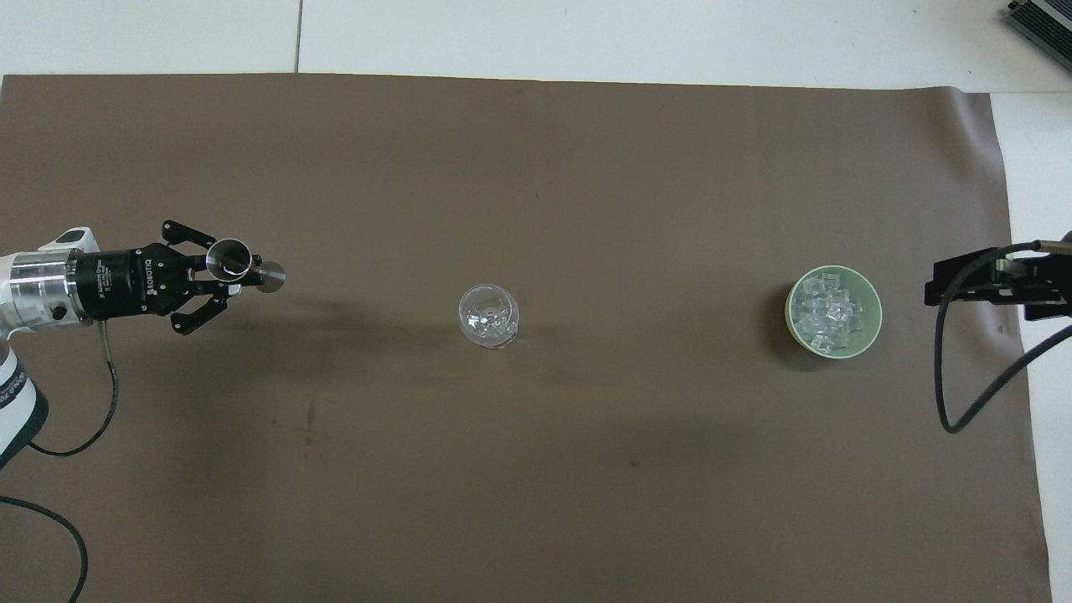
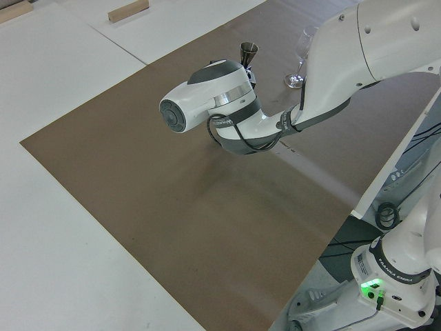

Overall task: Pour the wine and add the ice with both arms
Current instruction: 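Carry the silver cup with the left gripper over the clear glass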

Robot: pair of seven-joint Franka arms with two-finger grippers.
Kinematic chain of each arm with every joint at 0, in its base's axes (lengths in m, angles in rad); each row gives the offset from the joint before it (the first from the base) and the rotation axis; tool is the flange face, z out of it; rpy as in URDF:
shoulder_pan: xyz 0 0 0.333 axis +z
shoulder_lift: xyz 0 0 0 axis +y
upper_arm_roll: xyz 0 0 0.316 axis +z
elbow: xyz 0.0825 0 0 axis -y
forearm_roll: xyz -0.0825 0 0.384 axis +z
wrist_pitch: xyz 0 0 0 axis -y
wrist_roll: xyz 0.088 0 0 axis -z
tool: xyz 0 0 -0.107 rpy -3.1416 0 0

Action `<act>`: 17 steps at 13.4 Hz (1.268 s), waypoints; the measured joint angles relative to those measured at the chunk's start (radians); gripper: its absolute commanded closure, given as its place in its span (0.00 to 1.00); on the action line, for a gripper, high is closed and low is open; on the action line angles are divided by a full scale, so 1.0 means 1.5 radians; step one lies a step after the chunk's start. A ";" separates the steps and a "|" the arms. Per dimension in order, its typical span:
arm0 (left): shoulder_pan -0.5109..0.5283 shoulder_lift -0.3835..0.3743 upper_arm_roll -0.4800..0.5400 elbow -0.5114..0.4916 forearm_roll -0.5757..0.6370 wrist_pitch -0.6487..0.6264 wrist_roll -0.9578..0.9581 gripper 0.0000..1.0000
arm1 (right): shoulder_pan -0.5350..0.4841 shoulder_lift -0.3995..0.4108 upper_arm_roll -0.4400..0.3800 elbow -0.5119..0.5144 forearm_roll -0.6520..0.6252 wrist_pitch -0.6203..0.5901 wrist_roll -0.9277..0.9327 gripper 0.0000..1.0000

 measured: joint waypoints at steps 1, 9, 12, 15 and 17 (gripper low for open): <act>-0.013 -0.011 0.000 0.000 0.000 0.004 -0.015 1.00 | 0.000 0.000 0.000 0.000 0.000 0.000 0.000 0.00; -0.116 -0.072 -0.001 -0.013 0.000 0.081 -0.098 1.00 | 0.000 0.000 0.000 0.000 0.000 0.000 0.000 0.00; -0.139 -0.084 -0.001 -0.017 0.000 0.095 -0.111 1.00 | 0.000 0.000 0.000 0.000 0.000 0.000 0.000 0.00; -0.170 -0.091 -0.001 -0.019 0.000 0.132 -0.122 1.00 | 0.000 0.000 0.000 0.000 0.000 0.000 0.000 0.00; -0.205 -0.096 -0.001 -0.019 0.000 0.170 -0.130 1.00 | 0.000 0.000 0.000 0.000 0.000 0.000 0.000 0.00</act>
